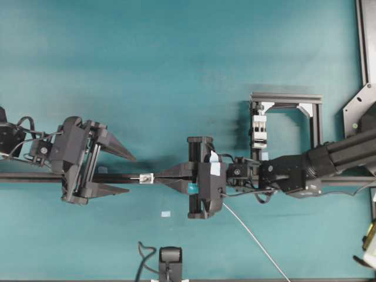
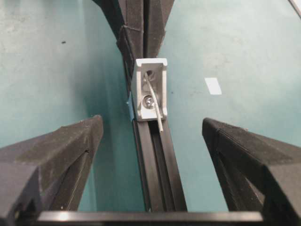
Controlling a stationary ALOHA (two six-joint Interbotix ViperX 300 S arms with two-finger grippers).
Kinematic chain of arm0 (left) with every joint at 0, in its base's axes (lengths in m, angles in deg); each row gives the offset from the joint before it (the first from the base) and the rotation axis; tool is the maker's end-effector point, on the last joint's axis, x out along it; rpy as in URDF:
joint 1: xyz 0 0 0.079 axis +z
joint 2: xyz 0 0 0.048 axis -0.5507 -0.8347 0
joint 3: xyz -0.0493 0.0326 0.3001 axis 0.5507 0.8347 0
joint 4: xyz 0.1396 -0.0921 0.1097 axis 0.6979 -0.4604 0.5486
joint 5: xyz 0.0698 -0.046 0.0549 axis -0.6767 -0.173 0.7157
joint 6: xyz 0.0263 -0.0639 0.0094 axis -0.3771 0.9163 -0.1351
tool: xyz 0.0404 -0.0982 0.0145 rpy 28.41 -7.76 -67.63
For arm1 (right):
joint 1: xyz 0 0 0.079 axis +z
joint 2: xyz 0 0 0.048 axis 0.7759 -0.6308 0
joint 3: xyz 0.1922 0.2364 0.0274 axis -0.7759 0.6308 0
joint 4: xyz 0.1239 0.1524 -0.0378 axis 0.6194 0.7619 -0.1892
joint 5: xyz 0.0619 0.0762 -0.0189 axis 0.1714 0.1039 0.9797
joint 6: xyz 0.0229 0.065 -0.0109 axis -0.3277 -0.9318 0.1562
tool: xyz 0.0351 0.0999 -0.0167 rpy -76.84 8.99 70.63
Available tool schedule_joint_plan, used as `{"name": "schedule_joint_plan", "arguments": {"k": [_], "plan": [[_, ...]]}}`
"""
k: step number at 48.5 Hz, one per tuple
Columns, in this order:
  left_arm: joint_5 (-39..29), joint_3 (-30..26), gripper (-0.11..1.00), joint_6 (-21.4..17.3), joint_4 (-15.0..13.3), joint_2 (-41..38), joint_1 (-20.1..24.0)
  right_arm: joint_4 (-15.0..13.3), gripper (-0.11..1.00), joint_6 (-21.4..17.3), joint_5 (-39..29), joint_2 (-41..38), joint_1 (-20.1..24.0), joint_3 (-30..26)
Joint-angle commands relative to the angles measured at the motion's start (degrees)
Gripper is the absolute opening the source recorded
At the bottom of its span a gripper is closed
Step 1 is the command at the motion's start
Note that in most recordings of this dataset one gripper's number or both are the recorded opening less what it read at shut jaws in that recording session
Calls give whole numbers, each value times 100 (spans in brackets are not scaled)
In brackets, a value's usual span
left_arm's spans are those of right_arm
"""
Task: Insert the wire into the hole on the left side and pull it with the left arm.
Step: 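Move the left gripper to the wire tip emerging from the bracket, then close the left gripper on the wire tip and open the right gripper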
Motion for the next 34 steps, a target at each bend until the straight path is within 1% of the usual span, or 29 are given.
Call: {"name": "schedule_joint_plan", "arguments": {"k": [1, 4, 9, 16, 19, 23, 26, 29, 34], "plan": [[-70, -123, 74, 53, -9, 97, -26, -18, 2, 9, 26, 237, -53, -97], [-149, -141, 70, 114, -9, 88, -18, -9, 2, 0, 18, 246, -53, -88], [-220, -149, 56, 246, -9, 97, -9, -9, 2, 0, 18, 246, -53, -88], [-220, -149, 26, 448, -9, 123, 0, -9, 2, 0, 18, 237, -62, -97], [-220, -149, 12, 466, -9, 123, 0, -9, 2, 0, 18, 237, -53, -97], [-220, -149, -1, 466, -9, 123, 0, -9, 2, 0, 18, 237, -62, -97], [-220, -149, -6, 466, -9, 123, 0, -9, 2, 0, 18, 246, -53, -97], [-220, -158, -10, 475, -9, 123, 0, -9, 2, 0, 18, 237, -53, -97], [-229, -176, -10, 475, -9, 123, 0, -9, 2, 0, 18, 237, -53, -97]]}}
